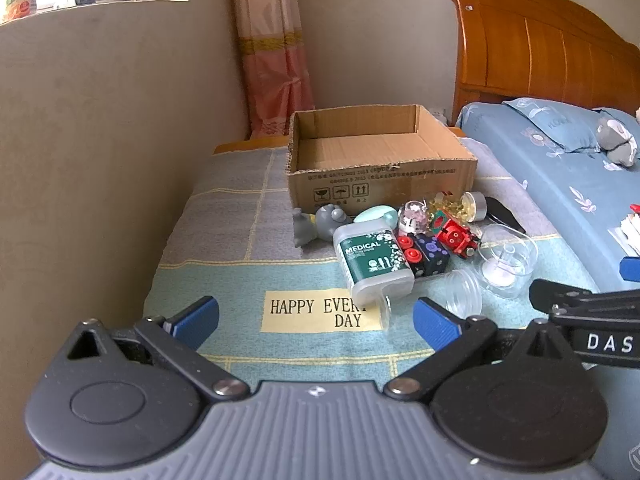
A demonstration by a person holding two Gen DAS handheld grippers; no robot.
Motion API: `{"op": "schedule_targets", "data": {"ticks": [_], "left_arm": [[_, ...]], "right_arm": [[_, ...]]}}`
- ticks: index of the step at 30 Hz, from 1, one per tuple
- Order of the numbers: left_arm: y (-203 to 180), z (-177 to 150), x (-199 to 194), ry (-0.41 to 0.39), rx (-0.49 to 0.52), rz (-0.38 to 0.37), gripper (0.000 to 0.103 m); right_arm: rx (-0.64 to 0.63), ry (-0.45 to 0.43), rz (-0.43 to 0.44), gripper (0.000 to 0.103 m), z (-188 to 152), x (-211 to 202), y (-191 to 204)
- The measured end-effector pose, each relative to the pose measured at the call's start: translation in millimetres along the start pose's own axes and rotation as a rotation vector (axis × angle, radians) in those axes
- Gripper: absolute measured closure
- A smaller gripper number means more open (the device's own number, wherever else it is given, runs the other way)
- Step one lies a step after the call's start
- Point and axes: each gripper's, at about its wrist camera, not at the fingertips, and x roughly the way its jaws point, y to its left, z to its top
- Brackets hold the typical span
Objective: Organize rigid objects
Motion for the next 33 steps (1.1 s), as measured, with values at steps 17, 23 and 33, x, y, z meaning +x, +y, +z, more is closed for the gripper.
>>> {"op": "schedule_targets", "data": {"ticks": [17,23,33], "left_arm": [[3.1,0.5,-0.3,-0.005,-0.007,0.005,0.001],[2.9,0.2,-0.3,-0.005,-0.008,0.005,0.001],[4.4,0.6,-0.1,-0.007,-0.009,0.005,0.001]], "right_arm": [[-0.003,-0.002,-0.001,0.000,0.5,-1.1,2.8],[-0.002,-0.003,-0.001,0.000,0.5,-1.1,2.5],[-0.003,-0.005,-0.002,0.000,1.1,-1.3,3.5]]}}
